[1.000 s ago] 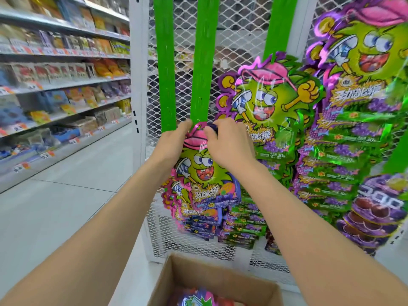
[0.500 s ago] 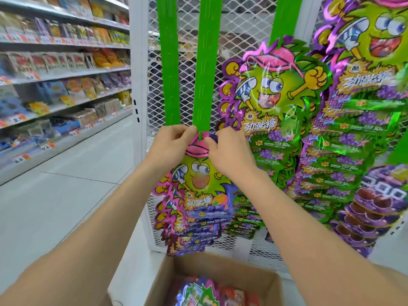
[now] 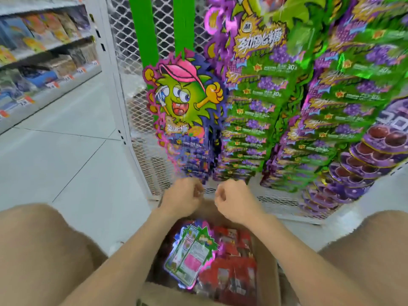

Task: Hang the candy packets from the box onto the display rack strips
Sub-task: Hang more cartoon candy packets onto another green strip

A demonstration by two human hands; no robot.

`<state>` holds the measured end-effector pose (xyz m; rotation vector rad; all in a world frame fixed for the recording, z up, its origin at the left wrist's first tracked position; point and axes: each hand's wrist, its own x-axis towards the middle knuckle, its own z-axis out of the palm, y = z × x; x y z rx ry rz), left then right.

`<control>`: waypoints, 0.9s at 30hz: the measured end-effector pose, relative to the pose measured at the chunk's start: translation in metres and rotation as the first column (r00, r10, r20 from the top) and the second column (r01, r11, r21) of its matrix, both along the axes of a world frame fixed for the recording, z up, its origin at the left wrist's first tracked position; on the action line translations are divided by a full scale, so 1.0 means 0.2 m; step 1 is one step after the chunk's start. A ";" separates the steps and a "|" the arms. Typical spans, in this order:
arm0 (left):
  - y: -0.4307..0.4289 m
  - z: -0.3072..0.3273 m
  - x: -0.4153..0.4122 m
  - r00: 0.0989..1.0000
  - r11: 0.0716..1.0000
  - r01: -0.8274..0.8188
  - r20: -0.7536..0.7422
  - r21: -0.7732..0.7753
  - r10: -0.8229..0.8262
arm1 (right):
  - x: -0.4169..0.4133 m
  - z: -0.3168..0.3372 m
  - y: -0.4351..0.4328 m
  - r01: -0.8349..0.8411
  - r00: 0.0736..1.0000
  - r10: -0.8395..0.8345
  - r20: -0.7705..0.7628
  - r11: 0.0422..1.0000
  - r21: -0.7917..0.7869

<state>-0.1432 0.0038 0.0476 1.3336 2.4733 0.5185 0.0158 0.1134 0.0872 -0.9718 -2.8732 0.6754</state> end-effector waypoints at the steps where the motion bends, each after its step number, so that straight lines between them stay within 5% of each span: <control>1: 0.01 -0.17 0.00 0.999 0.988 0.033 0.041 -0.154 -0.027 | 0.03 -0.10 0.02 -0.002 0.997 0.004 0.074 1.000 -0.025; 4: -0.02 -0.57 0.04 0.984 0.910 0.040 0.172 -0.413 0.035 | 0.10 -0.33 0.06 0.043 0.971 -0.027 0.238 0.997 -0.061; 11: -0.19 -1.15 0.18 0.908 0.759 -0.176 0.195 -0.626 0.371 | 0.20 -0.59 0.13 0.064 0.900 -0.005 0.435 0.991 -0.121; 16: -0.20 -1.18 0.16 0.861 0.775 -0.351 0.145 -0.525 0.488 | 0.19 -0.66 0.14 0.049 0.875 0.015 0.483 0.992 -0.119; 21: -0.19 -1.07 0.12 0.767 0.837 -0.397 0.365 -0.377 0.528 | 0.15 -0.67 0.10 0.083 0.872 0.032 0.489 0.974 -0.212; 25: -0.12 -0.91 0.10 0.783 0.969 -0.152 0.574 -0.196 0.239 | 0.12 -0.64 0.06 0.267 0.921 -0.127 0.368 0.893 -0.361; 27: -0.06 -0.75 0.13 0.807 0.996 -0.005 0.588 -0.085 0.055 | 0.09 -0.57 0.05 0.404 0.915 -0.320 0.246 0.727 -0.555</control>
